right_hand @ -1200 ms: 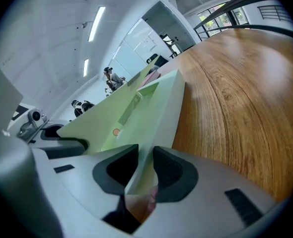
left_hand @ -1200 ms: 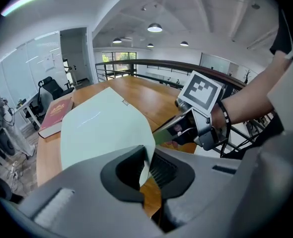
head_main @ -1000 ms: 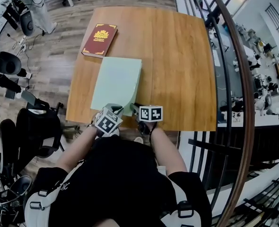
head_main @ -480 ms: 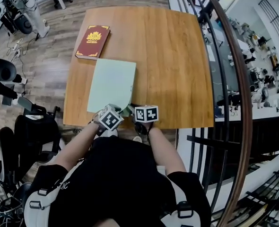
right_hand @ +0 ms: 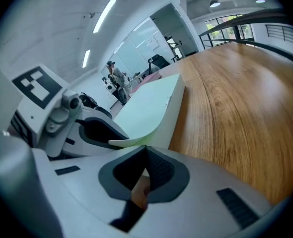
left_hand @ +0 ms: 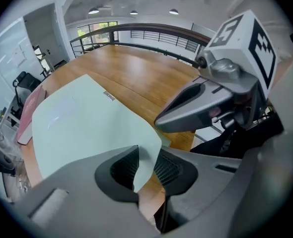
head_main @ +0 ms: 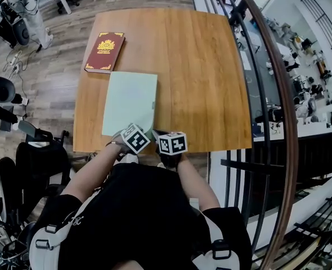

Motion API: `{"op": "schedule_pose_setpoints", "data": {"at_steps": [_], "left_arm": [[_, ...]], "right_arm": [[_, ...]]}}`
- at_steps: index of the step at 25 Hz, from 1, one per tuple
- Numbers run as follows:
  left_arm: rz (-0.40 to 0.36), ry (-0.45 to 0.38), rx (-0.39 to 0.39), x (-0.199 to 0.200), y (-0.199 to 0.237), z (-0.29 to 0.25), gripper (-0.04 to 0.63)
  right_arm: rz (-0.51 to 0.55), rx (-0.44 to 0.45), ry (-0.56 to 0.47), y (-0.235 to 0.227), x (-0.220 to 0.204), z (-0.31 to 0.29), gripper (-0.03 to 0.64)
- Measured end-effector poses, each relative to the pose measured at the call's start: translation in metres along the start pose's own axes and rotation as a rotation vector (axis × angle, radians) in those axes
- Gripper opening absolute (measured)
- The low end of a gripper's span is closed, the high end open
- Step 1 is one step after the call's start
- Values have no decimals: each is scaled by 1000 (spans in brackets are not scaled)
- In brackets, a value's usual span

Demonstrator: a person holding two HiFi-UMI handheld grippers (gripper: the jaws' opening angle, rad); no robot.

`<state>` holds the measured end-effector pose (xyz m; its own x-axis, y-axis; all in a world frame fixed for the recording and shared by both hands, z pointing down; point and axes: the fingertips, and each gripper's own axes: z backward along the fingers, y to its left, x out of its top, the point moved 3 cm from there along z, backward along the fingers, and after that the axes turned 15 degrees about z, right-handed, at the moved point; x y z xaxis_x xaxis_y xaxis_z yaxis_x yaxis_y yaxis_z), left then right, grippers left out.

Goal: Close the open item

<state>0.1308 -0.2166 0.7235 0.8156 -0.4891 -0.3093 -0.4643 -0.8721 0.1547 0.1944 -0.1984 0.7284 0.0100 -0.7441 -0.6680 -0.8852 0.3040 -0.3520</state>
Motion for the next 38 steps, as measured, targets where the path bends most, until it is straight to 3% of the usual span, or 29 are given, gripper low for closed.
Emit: {"op": "schedule_pose_setpoints", "data": {"at_steps": [4, 6, 7, 12, 15, 17, 18, 20, 27, 30, 33, 38], "left_arm": [[-10, -30, -8, 3, -1, -2, 81], [-31, -12, -54, -1, -8, -4, 107], [-31, -4, -84, -2, -12, -5, 201], [65, -73, -137, 5, -1, 4, 201], [163, -212, -146, 14, 8, 24, 129], [252, -375, -122, 28, 22, 45, 17], [298, -455, -116, 35, 29, 57, 3], [354, -587, -98, 50, 40, 84, 3], [360, -954, -8, 80, 57, 192, 2], [302, -1042, 57, 79, 59, 223, 3], [303, -1090, 99, 72, 63, 239, 2], [340, -1107, 73, 66, 65, 247, 2]], "right_arm": [[16, -61, -49, -10, 12, 21, 5], [25, -88, -66, -16, 18, 29, 5], [28, -103, -72, -18, 21, 33, 5], [48, -162, -139, -23, 44, 53, 5], [90, -211, -174, -20, 60, 71, 5], [121, -247, -215, -16, 76, 86, 5], [136, -265, -243, -15, 87, 94, 5], [168, -306, -307, -12, 108, 110, 5], [283, -470, -531, 8, 168, 163, 5], [306, -529, -624, 18, 184, 184, 5], [340, -521, -688, 29, 192, 197, 5], [323, -579, -734, 32, 193, 211, 5]]}}
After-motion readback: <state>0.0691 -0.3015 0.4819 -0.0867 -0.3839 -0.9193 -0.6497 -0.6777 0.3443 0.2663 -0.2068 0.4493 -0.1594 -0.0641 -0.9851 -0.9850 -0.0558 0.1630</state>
